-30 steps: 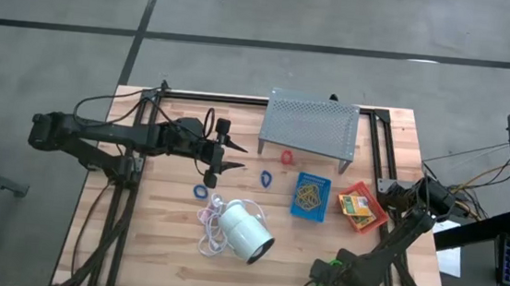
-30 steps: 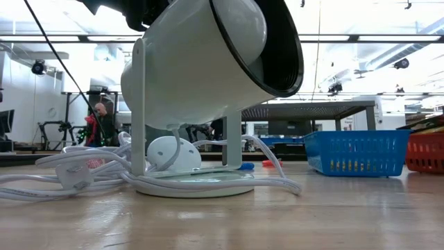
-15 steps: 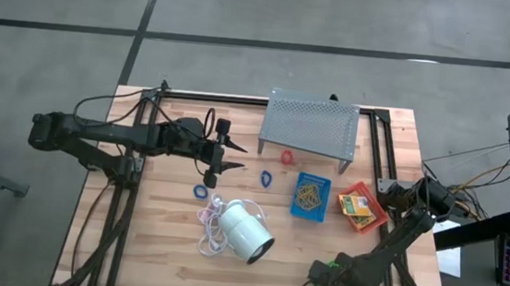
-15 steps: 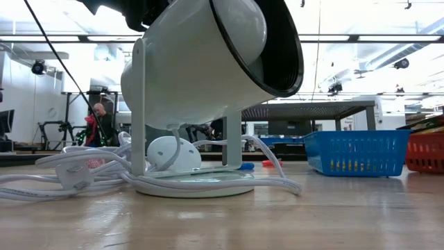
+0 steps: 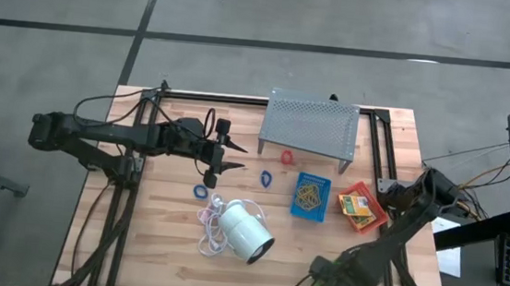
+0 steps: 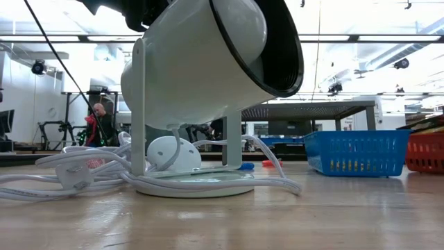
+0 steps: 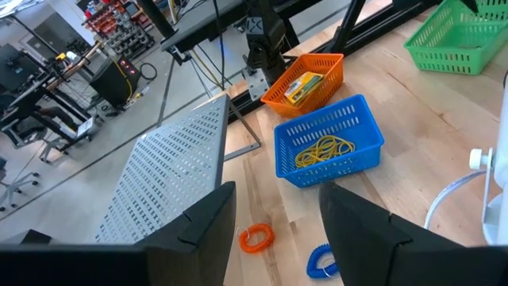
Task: Pick & Place Office Desk Supplies
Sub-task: Put the orange spring keychain into the green bin
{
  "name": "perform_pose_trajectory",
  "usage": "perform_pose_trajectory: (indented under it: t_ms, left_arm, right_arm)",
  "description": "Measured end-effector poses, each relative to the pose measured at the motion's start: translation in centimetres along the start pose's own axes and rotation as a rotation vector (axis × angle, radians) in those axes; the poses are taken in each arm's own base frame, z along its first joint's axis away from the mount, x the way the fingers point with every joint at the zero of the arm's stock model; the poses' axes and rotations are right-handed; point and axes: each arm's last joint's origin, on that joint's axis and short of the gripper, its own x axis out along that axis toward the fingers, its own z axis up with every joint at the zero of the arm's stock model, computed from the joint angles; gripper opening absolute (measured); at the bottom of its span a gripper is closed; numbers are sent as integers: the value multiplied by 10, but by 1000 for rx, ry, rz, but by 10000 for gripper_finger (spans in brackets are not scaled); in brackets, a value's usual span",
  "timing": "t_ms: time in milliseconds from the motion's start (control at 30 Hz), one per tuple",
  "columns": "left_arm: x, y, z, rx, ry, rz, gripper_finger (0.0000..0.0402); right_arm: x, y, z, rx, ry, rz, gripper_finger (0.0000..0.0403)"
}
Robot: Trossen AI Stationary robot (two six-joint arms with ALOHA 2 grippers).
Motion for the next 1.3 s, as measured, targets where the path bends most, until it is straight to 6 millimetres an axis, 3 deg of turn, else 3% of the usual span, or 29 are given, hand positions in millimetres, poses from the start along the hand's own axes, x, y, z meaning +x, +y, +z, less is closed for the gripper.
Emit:
perform_pose_trajectory:
  t_ms: [200,433,700,867,1300]
  left_arm:
    - [0,0,0,3,0,0,184]
    - [0,0,0,3,0,0,184]
    - [0,-1,-1,2,13,-8,184]
    - [0,-1,-2,1,17,-11,184]
    - [0,-1,-2,1,19,-13,184]
  right_arm:
    - [-25,-13,4,38,-62,-30,110]
    - [-52,-29,24,63,-450,-96,96]
    - [-67,-34,41,-223,-802,-271,86]
    - [-70,-36,51,-356,-813,-359,90]
    - [-70,-37,55,-351,-808,-360,83]
